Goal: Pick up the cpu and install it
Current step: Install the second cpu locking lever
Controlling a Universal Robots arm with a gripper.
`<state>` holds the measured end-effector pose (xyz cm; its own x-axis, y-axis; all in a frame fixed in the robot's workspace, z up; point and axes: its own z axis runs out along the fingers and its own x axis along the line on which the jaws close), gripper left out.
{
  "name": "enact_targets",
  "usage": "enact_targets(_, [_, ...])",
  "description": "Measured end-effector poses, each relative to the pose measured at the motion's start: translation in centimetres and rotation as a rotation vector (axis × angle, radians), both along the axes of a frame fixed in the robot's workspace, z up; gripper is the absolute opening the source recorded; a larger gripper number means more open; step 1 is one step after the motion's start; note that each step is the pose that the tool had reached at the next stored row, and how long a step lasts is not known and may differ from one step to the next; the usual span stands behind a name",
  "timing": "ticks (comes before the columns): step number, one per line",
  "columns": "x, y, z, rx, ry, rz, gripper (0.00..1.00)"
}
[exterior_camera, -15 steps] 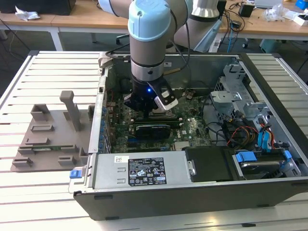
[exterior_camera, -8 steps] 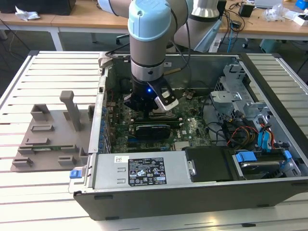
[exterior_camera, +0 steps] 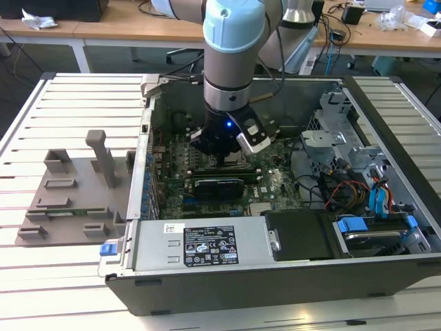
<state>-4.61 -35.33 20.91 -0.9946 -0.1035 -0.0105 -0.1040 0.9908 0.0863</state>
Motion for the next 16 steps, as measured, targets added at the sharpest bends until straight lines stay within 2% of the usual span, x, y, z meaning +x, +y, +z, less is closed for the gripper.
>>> enact_targets(3, [0.95,0.72,0.00,-0.0039,0.0023,0.000,0.11])
enact_targets(7, [1.26,1.42,0.17,-0.0101,0.0023,0.000,0.11])
enact_targets(11, [1.38,1.94,1.19,-0.0156,0.0023,0.000,0.11])
enact_targets(13, [1.40,2.07,1.88,-0.0170,0.0023,0.000,0.11])
enact_targets(15, [1.41,2.21,2.97,-0.0192,0.0023,0.000,0.11])
enact_targets(16, [1.42,2.24,3.23,-0.0198,0.0023,0.000,0.11])
